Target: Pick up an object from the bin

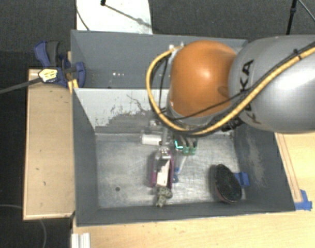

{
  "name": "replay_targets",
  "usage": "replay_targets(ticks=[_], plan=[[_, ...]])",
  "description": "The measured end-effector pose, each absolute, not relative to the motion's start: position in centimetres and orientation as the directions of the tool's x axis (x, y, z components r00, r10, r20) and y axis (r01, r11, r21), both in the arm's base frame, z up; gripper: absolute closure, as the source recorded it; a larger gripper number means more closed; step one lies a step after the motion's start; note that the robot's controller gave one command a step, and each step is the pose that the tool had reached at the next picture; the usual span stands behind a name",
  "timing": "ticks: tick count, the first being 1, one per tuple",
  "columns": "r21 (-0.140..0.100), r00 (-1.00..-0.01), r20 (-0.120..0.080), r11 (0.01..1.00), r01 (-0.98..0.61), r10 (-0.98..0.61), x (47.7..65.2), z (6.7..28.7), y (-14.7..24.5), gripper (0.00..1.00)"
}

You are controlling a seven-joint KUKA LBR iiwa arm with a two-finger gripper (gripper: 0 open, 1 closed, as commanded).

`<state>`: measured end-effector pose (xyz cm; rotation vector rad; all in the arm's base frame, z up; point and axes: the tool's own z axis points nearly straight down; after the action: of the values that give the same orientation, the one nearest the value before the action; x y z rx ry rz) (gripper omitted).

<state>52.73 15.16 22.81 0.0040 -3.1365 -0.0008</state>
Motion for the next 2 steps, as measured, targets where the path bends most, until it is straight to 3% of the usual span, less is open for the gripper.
replay_targets(ticks=[1,2], plan=[[0.002,-0.995,-0.008,0.995,-0.098,-0.098,50.7,10.2,9.2,0.00],[-0.001,-0.969,-0.007,0.969,-0.245,-0.245,54.6,11.5,7.8,0.00]])
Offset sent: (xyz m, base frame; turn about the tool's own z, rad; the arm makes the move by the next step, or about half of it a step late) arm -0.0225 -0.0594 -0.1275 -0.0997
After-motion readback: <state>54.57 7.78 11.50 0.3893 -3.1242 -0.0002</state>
